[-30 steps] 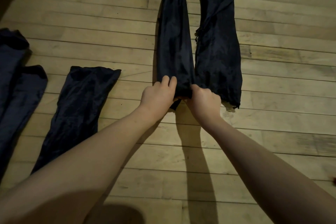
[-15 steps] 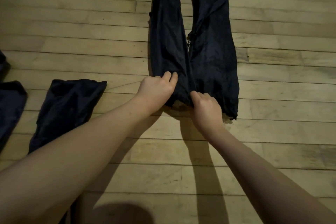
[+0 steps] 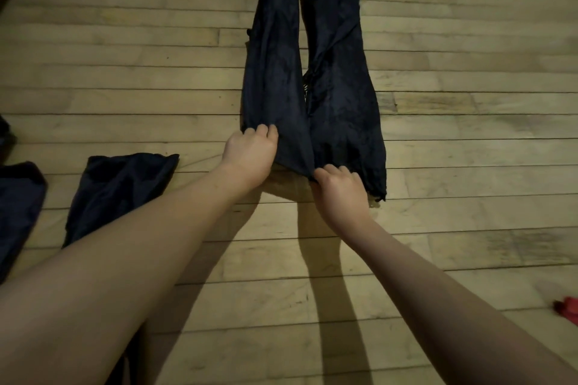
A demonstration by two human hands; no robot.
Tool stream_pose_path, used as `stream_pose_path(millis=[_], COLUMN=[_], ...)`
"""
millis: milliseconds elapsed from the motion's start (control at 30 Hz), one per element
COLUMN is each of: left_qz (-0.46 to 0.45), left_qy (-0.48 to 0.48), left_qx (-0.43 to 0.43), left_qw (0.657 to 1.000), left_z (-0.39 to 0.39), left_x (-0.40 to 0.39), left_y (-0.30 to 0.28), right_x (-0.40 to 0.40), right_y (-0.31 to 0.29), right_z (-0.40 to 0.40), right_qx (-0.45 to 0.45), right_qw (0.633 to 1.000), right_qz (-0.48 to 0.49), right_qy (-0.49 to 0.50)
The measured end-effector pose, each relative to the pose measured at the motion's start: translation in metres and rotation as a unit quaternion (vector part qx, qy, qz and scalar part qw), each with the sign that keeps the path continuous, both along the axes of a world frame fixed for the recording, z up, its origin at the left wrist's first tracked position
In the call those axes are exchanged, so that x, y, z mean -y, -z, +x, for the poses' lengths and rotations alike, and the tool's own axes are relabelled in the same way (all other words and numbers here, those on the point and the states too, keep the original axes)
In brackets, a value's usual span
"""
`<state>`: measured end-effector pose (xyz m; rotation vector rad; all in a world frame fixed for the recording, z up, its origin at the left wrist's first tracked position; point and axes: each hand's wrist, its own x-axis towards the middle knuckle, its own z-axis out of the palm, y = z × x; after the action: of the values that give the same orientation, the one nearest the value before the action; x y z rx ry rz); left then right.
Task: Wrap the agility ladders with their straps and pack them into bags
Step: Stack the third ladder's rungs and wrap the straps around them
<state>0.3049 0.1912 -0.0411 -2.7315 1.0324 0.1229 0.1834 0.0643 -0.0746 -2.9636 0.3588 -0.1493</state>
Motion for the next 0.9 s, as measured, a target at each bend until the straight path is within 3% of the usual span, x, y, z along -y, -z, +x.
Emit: stream_pose_path(millis=[233,367,633,900], left_qz=[-0.06,-0.105,-0.081,-0.044], left_qy=[0.006,0.025,0.138,0.267], left_qx=[-0.053,-0.105,-0.206,-0.257], left_qw=[0.997,0.989,0.965,0.928], left_z=[-0.063,-0.107,-0.205,-0.293], left_x=[-0.001,0.022,0.099,0.193], left_y=[-0.02,-0.035,-0.045,-0.034], right_x=[0.016,0.034,0.089,0.158], right_y=[-0.028,-0.044,-0.073,-0.064], right_z=[-0.057,-0.1,-0.206,-0.327], right_qx=[-0.06,-0.078,-0.075,-0.062], right_qw=[0.995,0.982,0.948,0.926], right_qz=[0.074,0.134,0.192,0.148], right_qy=[0.038,0.113,0.242,0.342])
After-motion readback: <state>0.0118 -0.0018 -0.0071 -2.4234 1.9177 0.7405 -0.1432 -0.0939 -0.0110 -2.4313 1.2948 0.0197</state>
